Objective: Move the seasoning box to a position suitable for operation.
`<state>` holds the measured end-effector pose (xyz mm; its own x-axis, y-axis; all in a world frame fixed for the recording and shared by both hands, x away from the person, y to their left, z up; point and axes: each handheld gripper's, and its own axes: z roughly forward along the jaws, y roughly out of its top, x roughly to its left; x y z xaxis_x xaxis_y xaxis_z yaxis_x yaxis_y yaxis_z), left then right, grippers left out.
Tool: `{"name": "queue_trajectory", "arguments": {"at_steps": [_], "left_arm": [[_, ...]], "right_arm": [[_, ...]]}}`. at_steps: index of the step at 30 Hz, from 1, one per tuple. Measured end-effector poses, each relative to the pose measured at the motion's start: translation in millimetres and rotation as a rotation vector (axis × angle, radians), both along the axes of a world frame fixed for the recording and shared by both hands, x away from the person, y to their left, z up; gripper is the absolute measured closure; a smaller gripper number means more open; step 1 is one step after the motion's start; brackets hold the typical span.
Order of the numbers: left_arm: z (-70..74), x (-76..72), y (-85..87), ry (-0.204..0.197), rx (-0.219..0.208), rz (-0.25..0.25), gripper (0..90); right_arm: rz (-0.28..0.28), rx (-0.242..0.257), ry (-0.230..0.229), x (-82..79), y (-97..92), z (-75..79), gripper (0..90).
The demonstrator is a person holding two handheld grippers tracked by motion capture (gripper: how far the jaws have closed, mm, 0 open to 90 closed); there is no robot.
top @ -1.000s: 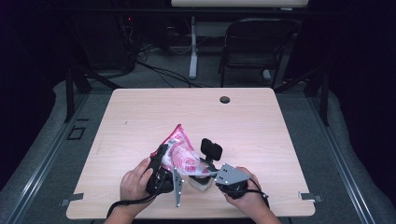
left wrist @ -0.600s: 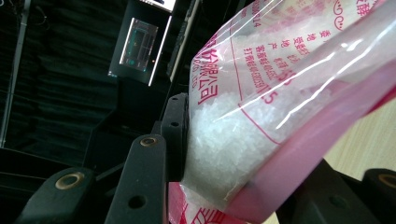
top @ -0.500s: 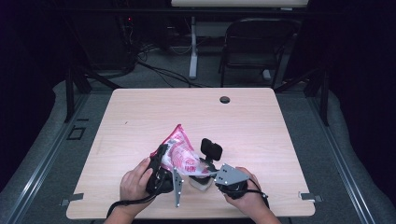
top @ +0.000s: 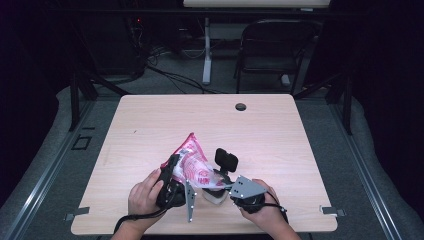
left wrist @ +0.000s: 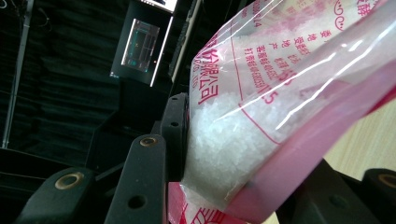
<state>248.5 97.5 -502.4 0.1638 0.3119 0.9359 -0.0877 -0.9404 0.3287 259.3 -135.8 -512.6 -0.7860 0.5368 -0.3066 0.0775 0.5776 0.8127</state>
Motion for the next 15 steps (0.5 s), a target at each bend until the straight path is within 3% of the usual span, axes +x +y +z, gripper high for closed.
{"name": "queue_trajectory", "arguments": {"at_steps": [15], "left_arm": [[-0.4,-0.6,0.3,-0.002,0.019,0.005,66.6]], "right_arm": [[0.002,-0.004,-0.001,-0.4,0.1,-0.2,89.7]]}}
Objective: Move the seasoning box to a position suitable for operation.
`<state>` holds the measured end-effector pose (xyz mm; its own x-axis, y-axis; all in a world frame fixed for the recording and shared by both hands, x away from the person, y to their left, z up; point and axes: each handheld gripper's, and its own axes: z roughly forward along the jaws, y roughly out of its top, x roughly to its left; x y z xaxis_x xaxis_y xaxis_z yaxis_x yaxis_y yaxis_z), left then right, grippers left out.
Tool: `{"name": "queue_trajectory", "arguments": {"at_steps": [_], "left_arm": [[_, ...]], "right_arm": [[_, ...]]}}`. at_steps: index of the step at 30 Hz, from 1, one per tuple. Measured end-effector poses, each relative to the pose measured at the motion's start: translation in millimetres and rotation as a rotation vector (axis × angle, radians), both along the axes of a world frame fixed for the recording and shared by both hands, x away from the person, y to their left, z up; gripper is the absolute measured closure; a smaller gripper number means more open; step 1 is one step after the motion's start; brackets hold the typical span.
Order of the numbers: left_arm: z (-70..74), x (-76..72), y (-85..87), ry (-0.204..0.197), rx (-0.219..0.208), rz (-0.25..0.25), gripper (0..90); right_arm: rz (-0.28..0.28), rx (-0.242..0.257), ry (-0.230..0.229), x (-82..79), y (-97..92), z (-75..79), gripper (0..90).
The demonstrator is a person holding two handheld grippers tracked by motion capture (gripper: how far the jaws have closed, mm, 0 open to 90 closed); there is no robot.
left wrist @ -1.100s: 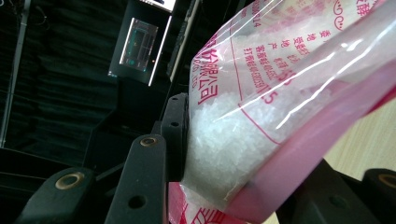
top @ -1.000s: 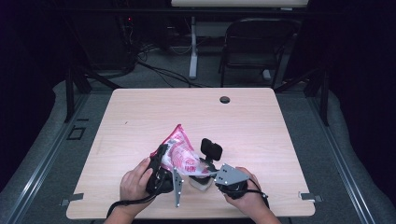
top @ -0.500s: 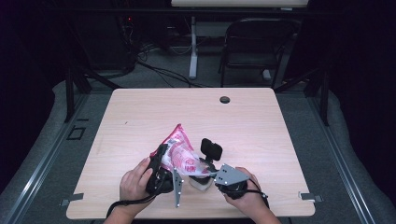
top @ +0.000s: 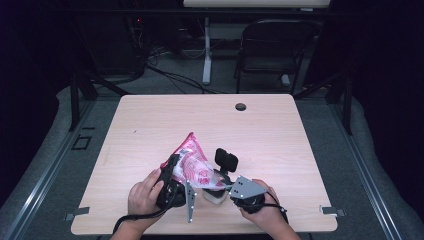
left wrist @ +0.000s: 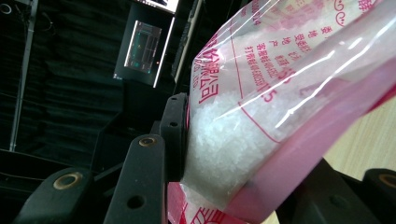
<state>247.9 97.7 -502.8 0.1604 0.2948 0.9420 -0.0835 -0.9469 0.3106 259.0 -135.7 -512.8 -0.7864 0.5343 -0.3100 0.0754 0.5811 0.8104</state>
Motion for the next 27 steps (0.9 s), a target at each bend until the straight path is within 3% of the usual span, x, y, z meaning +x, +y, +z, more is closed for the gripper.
{"name": "queue_trajectory", "arguments": {"at_steps": [27], "left_arm": [[1.8,-1.4,-0.3,-0.018,0.007,-0.009,66.3]], "right_arm": [[0.001,0.001,0.001,-0.5,-0.1,-0.9,89.6]]}}
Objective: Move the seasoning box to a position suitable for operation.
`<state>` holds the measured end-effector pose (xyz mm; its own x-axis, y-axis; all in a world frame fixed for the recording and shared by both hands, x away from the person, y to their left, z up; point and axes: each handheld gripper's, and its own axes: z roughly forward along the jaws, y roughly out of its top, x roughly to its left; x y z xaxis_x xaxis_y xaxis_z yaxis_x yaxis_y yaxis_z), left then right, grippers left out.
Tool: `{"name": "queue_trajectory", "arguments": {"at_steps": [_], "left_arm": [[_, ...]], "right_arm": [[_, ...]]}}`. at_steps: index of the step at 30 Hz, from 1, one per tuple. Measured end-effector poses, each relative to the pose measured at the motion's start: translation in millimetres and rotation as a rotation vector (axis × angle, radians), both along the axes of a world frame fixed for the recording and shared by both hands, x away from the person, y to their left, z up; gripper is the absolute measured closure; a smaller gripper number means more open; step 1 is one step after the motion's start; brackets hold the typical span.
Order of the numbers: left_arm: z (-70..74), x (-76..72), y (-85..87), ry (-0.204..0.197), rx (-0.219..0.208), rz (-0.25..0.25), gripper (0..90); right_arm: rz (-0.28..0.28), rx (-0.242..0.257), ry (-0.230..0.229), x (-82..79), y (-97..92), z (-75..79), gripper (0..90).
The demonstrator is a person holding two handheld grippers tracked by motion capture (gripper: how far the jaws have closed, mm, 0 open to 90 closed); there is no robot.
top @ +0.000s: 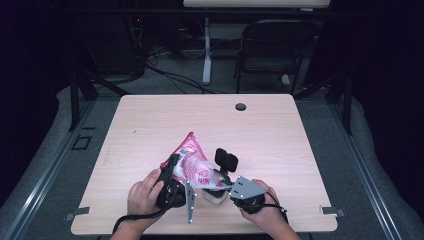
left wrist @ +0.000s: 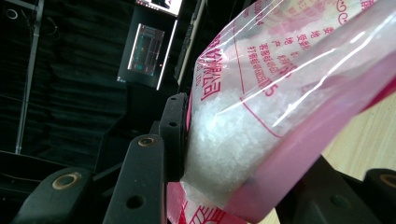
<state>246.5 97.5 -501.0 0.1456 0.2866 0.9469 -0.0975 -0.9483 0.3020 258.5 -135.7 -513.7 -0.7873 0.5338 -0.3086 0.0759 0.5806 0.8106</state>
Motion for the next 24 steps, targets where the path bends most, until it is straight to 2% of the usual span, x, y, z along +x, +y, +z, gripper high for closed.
{"name": "queue_trajectory", "arguments": {"at_steps": [4,24], "left_arm": [[0.1,0.0,-0.3,-0.011,0.000,-0.004,66.3],[1.5,-1.0,-1.1,-0.011,0.000,-0.005,66.3]], "right_arm": [[-0.001,-0.001,0.000,0.0,-0.2,-0.3,89.6],[-0.001,-0.001,0.003,0.5,0.0,-1.3,89.6]]}}
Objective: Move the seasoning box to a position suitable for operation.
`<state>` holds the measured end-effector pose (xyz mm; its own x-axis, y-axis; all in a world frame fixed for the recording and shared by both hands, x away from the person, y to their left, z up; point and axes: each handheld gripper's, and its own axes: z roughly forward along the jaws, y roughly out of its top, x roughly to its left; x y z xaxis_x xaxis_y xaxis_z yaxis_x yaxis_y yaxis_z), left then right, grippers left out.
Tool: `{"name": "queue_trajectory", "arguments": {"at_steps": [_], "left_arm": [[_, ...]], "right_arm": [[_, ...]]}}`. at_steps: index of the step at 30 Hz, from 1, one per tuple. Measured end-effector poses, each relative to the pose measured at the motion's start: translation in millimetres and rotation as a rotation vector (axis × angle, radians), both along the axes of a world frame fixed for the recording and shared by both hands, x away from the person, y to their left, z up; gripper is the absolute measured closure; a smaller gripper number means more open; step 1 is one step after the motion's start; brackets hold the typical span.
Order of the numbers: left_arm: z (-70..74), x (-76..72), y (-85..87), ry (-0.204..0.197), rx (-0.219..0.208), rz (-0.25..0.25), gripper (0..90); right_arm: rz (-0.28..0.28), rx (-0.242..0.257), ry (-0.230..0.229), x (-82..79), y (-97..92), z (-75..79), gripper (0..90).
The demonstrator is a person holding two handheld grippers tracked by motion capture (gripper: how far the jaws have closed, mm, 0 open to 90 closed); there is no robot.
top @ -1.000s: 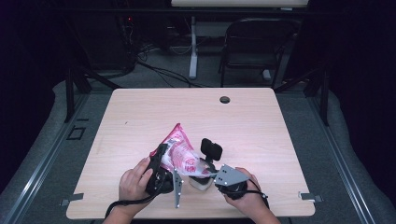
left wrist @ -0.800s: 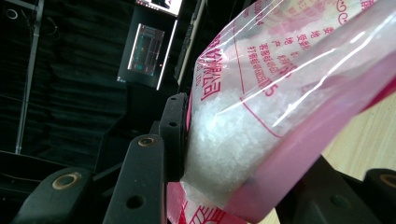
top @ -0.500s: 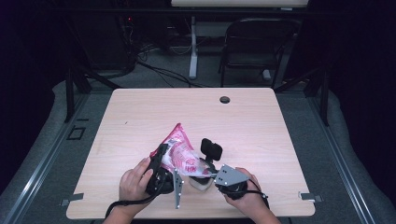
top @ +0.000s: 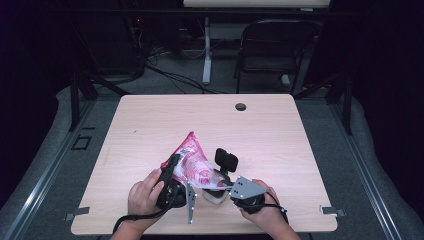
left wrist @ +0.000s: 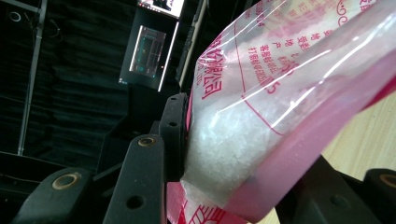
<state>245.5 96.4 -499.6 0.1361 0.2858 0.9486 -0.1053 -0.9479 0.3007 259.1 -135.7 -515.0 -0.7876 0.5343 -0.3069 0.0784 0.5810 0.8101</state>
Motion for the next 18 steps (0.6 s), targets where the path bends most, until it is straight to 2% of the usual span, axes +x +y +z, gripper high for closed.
{"name": "queue_trajectory", "arguments": {"at_steps": [18], "left_arm": [[0.5,-0.7,-0.4,-0.004,0.002,-0.002,66.3]], "right_arm": [[0.000,-0.005,0.003,0.6,0.3,-0.7,89.6]]}}
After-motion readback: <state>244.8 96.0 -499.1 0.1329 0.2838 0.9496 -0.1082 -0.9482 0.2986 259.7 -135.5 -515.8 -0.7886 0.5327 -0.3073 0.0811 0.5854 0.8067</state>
